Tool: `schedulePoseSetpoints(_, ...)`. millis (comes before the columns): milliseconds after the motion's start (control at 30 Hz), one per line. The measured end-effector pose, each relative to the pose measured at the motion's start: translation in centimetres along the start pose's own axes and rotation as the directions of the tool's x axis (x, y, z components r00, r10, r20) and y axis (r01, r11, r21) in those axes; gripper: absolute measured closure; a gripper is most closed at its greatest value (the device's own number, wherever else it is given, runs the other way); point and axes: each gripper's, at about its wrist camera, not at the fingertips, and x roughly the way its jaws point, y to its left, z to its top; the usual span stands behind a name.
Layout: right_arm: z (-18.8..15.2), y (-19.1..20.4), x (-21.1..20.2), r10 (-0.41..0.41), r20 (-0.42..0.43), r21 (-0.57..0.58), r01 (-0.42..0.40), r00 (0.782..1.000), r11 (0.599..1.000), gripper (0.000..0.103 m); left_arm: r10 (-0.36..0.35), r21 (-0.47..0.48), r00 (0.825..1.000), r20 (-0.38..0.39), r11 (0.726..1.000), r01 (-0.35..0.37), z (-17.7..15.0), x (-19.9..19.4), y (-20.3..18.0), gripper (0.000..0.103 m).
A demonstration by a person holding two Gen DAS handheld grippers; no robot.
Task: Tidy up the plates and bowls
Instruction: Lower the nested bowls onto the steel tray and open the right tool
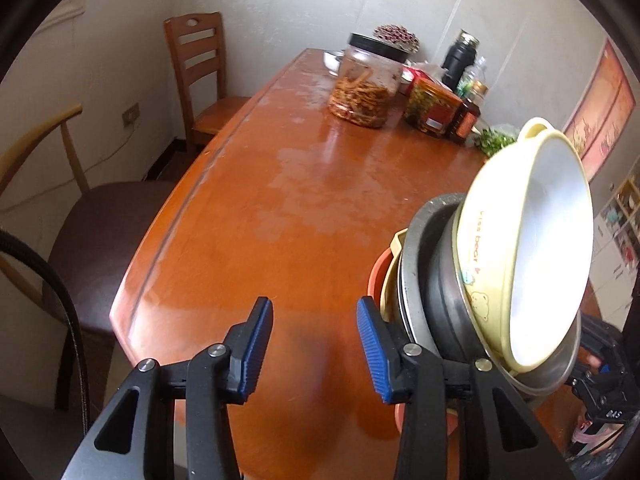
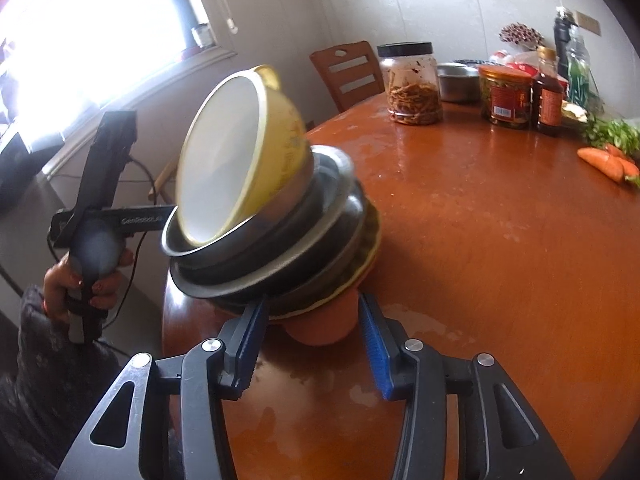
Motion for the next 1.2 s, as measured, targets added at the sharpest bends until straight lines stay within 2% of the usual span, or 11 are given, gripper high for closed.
schedulePoseSetpoints(100, -0.2, 0.0, -0.2, -0.008, -0.005, -0.046, 0.008, 1.000, 0.999, 0.048, 0.010, 0.058, 1.000, -0.008, 0.998, -0.009, 0.6, 0.8, -2.2, 0.060)
schedulePoseSetpoints(133, -0.3, -0.1, -0.2, -0.022, -0.004, -0.055, 0.021, 1.000, 0.998, 0.043, 0.015, 0.076, 1.000, -0.010, 0.997, -0.014, 0.7, 1.0, -3.0, 0.060)
schedulePoseSetpoints(233, -0.8, -0.8, -0.9, -0.088, -0.001, -0.080, 0.087, 0.996, 0.993, 0.037, 0.019, 0.113, 1.000, -0.021, 0.993, -0.016, 1.3, 1.9, -5.3, 0.060)
schedulePoseSetpoints(467, -2.2, -5.1, -3.9, -0.157, 0.017, -0.035, 0.158, 0.987, 0.987, 0.033, -0.007, 0.200, 0.999, -0.043, 0.980, 0.015, 2.0, 4.3, -11.9, 0.060)
schedulePoseSetpoints(767, -4.2, -10.3, -8.3, -0.224, 0.020, 0.030, 0.224, 0.974, 0.974, 0.031, -0.045, 0.258, 0.997, -0.065, 0.964, 0.060, 1.9, 6.3, -18.6, 0.060)
schedulePoseSetpoints(1033, -5.6, -11.5, -10.5, -0.254, 0.025, 0.065, 0.252, 0.967, 0.966, 0.031, -0.011, 0.281, 0.999, -0.041, 0.959, 0.023, 0.7, 5.9, -21.2, 0.058)
schedulePoseSetpoints(1200, -6.3, -11.4, -11.7, -0.302, 0.055, 0.082, 0.297, 0.952, 0.951, 0.031, 0.004, 0.261, 1.000, -0.002, 0.965, -0.004, -0.1, 4.6, -21.7, 0.051)
